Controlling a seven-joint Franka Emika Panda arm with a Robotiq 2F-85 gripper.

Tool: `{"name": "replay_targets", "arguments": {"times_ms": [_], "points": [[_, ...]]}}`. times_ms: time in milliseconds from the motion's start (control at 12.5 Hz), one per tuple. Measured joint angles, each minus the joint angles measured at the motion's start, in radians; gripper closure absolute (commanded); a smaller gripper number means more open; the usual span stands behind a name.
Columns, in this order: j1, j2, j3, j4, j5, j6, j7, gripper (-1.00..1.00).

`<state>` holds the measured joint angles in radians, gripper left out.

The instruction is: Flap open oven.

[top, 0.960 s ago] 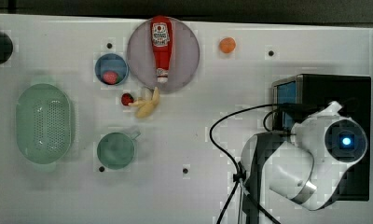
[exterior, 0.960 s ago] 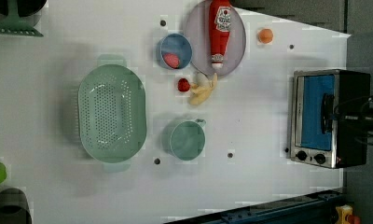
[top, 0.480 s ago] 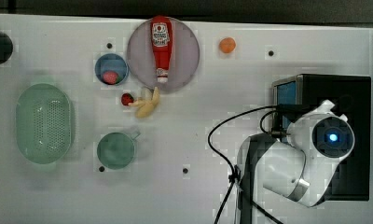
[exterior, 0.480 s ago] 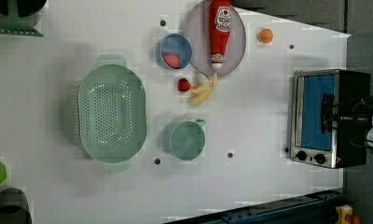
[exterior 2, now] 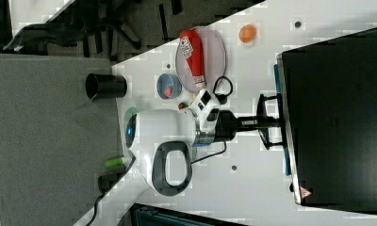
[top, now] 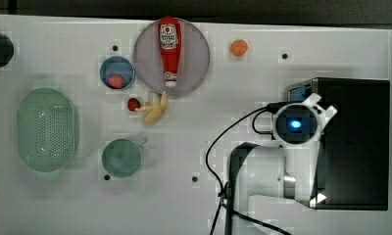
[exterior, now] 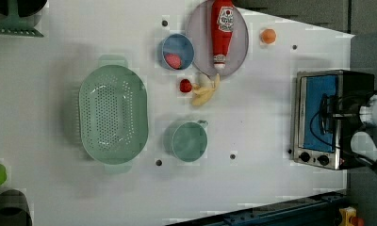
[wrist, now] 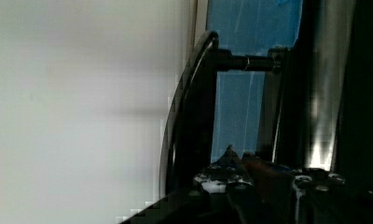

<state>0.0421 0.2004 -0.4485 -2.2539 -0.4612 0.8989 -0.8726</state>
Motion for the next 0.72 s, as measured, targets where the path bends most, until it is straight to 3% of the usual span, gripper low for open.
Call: {"name": "replay_targets", "arguments": {"times_ms": [240,720], "points": [[0.045,0.032,0.033,0.004,-0.165,-0.042,0.206,0.65],[0.239,0.216,0.114,0.043,-0.346,-0.180,0.659,0.65]]}}
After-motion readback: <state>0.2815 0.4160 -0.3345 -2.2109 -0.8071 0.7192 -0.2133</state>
